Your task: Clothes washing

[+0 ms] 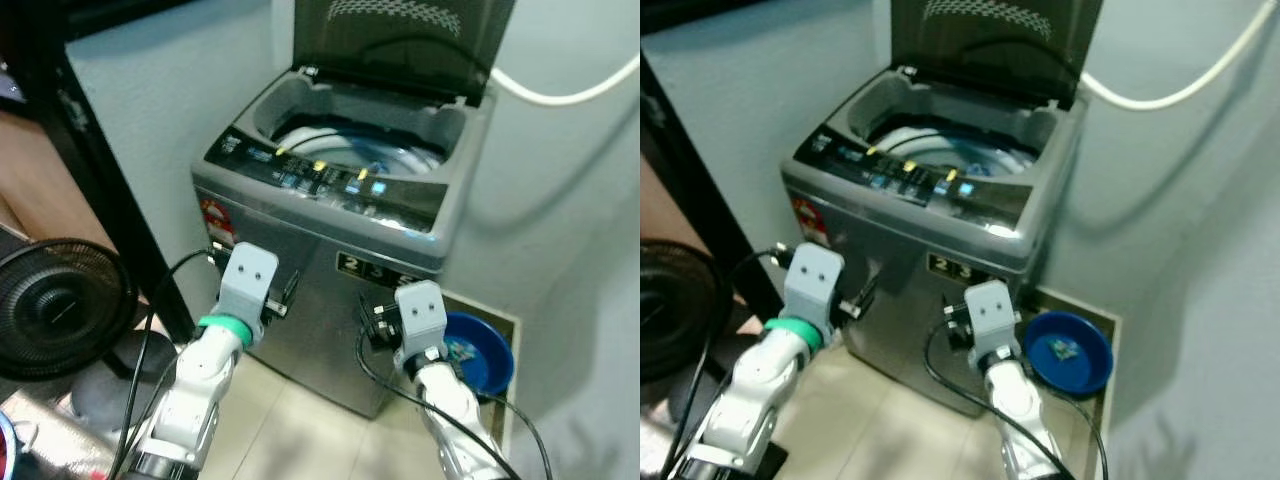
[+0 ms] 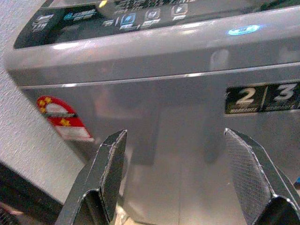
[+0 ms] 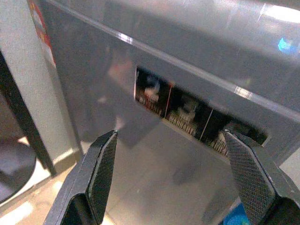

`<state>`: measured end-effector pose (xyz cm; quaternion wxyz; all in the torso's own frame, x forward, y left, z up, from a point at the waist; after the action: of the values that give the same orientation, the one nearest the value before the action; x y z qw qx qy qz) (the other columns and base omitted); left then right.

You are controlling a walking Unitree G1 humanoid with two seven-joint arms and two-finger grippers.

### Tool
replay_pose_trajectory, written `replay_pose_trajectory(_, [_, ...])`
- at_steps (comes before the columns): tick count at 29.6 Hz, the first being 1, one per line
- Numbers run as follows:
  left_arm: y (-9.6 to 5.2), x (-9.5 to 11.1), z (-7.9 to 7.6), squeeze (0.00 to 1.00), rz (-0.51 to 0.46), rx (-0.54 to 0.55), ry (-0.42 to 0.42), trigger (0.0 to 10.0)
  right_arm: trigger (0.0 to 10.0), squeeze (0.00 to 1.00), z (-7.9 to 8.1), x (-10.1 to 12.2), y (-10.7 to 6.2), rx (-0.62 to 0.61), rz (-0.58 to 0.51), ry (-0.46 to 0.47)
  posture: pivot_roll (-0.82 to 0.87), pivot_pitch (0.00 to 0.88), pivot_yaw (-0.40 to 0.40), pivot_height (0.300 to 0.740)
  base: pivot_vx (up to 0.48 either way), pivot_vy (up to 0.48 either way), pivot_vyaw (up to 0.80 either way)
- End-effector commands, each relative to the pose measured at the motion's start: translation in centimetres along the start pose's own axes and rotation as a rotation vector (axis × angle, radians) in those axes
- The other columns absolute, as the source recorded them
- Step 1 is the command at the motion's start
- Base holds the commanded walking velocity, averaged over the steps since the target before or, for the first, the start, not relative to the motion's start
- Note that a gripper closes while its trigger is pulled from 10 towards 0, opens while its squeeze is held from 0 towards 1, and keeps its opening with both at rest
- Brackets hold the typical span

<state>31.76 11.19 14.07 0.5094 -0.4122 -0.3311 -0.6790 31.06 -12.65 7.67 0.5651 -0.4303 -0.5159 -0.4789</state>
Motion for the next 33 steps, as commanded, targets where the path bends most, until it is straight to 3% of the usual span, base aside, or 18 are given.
replay_pose_trajectory(1, [-0.4, -1.1, -0.8, 0.0, 0.05, -0.037, 0.008, 10.0, 10.0, 0.0, -0.9, -3.0, -1.3, -0.06, 0.109, 0.046, 0.06, 0.0, 0.069, 0.74, 0.0, 0.0, 0.78])
replay_pose_trajectory(2, [-0.4, -1.1, -0.8, 0.0, 0.05, -0.037, 0.008, 10.0, 10.0, 0.0, -0.9, -3.0, -1.3, -0.06, 0.109, 0.046, 0.06, 0.0, 0.069, 0.74, 0.0, 0.0, 0.78])
replay_pose_trajectory(4, [-0.7, -2.5, -1.4, 0.0, 0.1, -0.074, 0.026, 10.0, 10.0, 0.0, -1.8, -6.2, -3.0, -0.119, 0.24, 0.066, 0.06, 0.0, 0.074, 0.74, 0.0, 0.0, 0.77])
replay_pose_trajectory(5, [-0.7, -2.5, -1.4, 0.0, 0.1, -0.074, 0.026, 10.0, 10.0, 0.0, -1.8, -6.2, -3.0, -0.119, 0.24, 0.066, 0.06, 0.0, 0.074, 0.74, 0.0, 0.0, 0.76])
replay_pose_trajectory(7, [-1.4, -5.5, -2.0, 0.0, 0.199, -0.11, 0.031, 10.0, 10.0, 0.0, -2.4, -8.9, -5.0, -0.16, 0.364, 0.067, 0.06, 0.0, 0.077, 0.74, 0.0, 0.0, 0.75])
replay_pose_trajectory(10, [-1.7, -6.7, -2.2, 0.0, 0.24, -0.117, 0.03, 10.0, 10.0, 0.0, -2.5, -9.7, -5.6, -0.169, 0.397, 0.066, 0.06, 0.0, 0.077, 0.74, 0.0, 0.0, 0.75])
replay_pose_trajectory(11, [-2.4, -8.5, -2.3, 0.0, 0.302, -0.118, 0.034, 10.0, 10.0, 0.0, -2.5, -10.5, -6.3, -0.175, 0.431, 0.071, 0.05, 0.0, 0.078, 0.74, 0.0, 0.0, 0.75])
replay_pose_trajectory(12, [-2.4, -8.5, -2.3, 0.0, 0.302, -0.118, 0.034, 10.0, 10.0, 0.0, -2.5, -10.5, -6.3, -0.175, 0.431, 0.071, 0.05, 0.0, 0.078, 0.74, 0.0, 0.0, 0.75])
replay_pose_trajectory(14, [-3.7, -11.3, -2.5, 0.0, 0.406, -0.114, 0.037, 10.0, 10.0, 0.0, -2.5, -12.0, -7.7, -0.174, 0.507, 0.073, 0.04, 0.0, 0.072, 0.74, 0.0, 0.0, 0.75])
replay_pose_trajectory(17, [-4.1, -12.0, -2.6, 0.0, 0.434, -0.115, 0.041, 10.0, 10.0, 0.0, -2.4, -12.5, -8.2, -0.171, 0.535, 0.073, 0.04, 0.0, 0.072, 0.74, 0.0, 0.0, 0.75])
replay_pose_trajectory(19, [-5.0, -13.5, -3.1, 0.0, 0.504, -0.124, 0.031, 10.0, 10.0, 0.0, -1.8, -13.7, -9.2, -0.127, 0.614, 0.074, 0.04, 0.0, 0.063, 0.74, 0.0, 0.0, 0.74])
replay_pose_trajectory(23, [-5.6, -14.6, -3.3, 0.0, 0.554, -0.116, 0.008, 10.0, 10.0, 0.0, -1.4, -14.2, -9.6, -0.098, 0.65, 0.063, 0.04, 0.0, 0.058, 0.74, 0.0, 0.0, 0.74])
replay_pose_trajectory(27, [-6.2, -15.8, -2.4, 0.0, 0.596, -0.063, -0.03, 10.0, 10.0, 0.0, -0.8, -13.8, -8.8, -0.054, 0.623, 0.042, 0.05, 0.0, 0.046, 0.74, 0.0, 0.0, 0.74])
replay_pose_trajectory(33, [-6.2, -16.0, -2.3, 0.0, 0.603, -0.031, -0.055, 10.0, 10.0, 0.0, -0.7, -13.6, -8.4, -0.031, 0.609, 0.024, 0.04, 0.0, 0.014, 0.74, 0.0, 0.0, 0.75])
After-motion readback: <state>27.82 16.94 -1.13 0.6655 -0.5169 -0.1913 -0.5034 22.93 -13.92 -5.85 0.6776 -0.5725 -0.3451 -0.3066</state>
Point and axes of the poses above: a point about 5 cm out from each wrist's last joint towards the gripper, its own y axis pointing out of the wrist towards the gripper, its own x axis along the axis of the wrist's last joint, z = x × y, the point moved 1 cm from there along y, pointing out of the wrist towards the gripper, and after that the axes turned 14 degrees about y, right-handed, at the moved point
